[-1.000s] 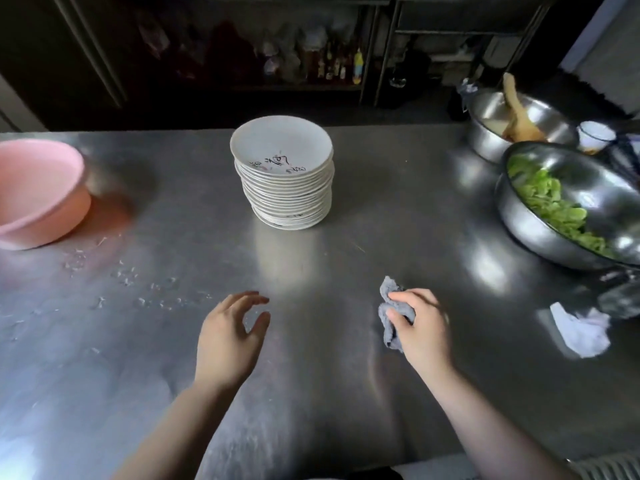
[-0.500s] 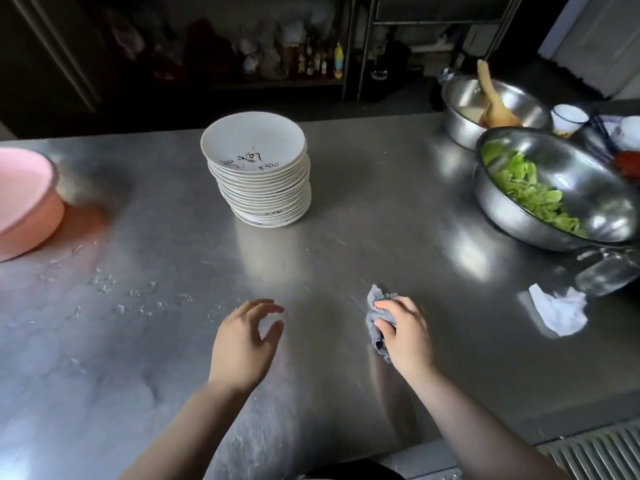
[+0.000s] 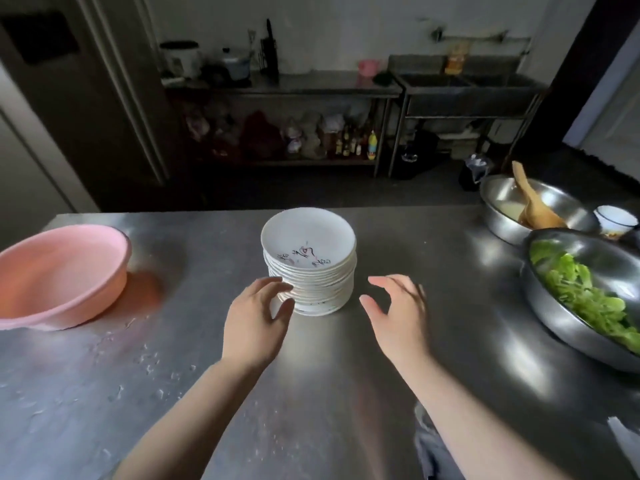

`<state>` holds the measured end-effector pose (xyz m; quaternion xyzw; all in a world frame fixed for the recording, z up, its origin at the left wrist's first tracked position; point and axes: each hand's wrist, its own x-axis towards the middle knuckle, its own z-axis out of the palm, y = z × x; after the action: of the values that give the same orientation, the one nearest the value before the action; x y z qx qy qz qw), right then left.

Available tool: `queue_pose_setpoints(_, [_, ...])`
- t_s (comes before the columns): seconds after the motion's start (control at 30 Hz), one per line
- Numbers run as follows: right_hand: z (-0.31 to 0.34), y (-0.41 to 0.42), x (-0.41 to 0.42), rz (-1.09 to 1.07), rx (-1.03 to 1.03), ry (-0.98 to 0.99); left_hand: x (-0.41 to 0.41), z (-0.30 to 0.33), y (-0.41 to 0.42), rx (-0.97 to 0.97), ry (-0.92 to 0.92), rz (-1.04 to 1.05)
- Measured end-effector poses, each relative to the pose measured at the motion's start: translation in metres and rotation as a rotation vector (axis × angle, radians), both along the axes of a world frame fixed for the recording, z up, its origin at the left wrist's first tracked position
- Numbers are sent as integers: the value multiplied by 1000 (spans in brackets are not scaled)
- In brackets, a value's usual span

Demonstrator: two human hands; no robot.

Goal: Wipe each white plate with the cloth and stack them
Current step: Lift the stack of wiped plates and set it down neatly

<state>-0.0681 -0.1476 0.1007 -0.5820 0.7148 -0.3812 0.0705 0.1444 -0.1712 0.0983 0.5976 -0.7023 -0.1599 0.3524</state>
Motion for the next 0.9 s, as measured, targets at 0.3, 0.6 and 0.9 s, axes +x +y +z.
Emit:
queue_pose_setpoints(0.3, [21, -115, 25, -10, 234, 100, 8, 4, -109, 160, -53, 36])
queue_pose_setpoints(0.6, [4, -136, 12, -19, 286, 62, -14, -19, -118, 199, 161, 60])
queue_pose_setpoints(0.9, [-3, -147, 16, -47, 432, -434, 2, -20, -132, 360, 497, 0])
